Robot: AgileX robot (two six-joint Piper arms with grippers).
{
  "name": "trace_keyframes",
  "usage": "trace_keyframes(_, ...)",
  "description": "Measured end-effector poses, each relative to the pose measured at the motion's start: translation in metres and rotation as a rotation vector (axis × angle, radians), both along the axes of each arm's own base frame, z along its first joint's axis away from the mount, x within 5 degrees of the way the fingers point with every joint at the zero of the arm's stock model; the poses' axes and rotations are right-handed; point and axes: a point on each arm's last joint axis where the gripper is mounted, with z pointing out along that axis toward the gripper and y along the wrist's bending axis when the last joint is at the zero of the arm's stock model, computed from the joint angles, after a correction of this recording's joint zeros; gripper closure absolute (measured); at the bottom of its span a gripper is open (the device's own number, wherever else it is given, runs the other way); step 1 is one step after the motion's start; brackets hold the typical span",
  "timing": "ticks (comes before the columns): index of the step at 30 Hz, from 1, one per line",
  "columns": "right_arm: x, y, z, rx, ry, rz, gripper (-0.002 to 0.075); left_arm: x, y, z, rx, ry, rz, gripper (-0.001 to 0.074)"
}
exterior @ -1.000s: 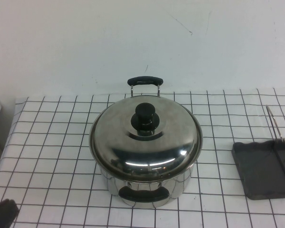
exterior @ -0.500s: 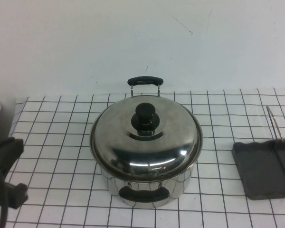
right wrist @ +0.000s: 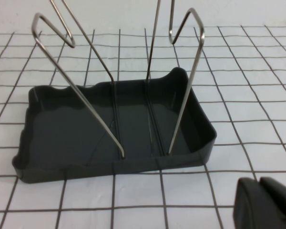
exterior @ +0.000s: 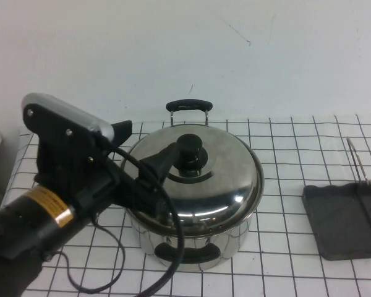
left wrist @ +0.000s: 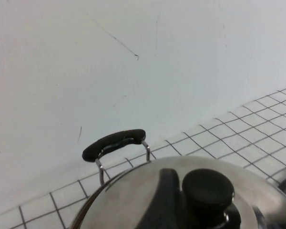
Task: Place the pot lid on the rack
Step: Open the pot
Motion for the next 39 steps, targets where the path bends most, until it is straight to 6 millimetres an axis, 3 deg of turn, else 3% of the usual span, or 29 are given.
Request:
trace_keyframes(9, 0.0, 0.0, 0.0, 0.0, 0.0, 0.0, 0.0729, 0.044, -0.033, -0.038, -0.078, -0.015, 0.017, 0.0147)
trace_keyframes(15, 0.0, 0.0, 0.0, 0.0, 0.0, 0.0, 0.0729, 0.07, -0.057, -0.049, -0.063, 0.002, -0.007, 0.0147)
trace_keyframes(25, 0.0, 0.0, 0.0, 0.0, 0.0, 0.0, 0.0729, 0.082, -0.067, -0.075, -0.054, 0.081, -0.002, 0.0156)
trace_keyframes(28, 0.0, 0.0, 0.0, 0.0, 0.0, 0.0, 0.0729, 0.082, -0.067, -0.075, -0.069, 0.094, 0.001, 0.0228)
trace_keyframes(32, 0.0, 0.0, 0.0, 0.0, 0.0, 0.0, 0.0729, 0.082, -0.068, -0.074, -0.079, 0.085, -0.002, 0.0429)
trace_keyframes(36, 0.0, 0.0, 0.0, 0.0, 0.0, 0.0, 0.0729, 0.08, -0.068, -0.07, -0.063, 0.07, -0.013, 0.0422)
trace_keyframes(39, 0.0, 0.0, 0.0, 0.0, 0.0, 0.0, 0.0729, 0.076, -0.065, -0.054, -0.06, 0.03, -0.029, 0.0422)
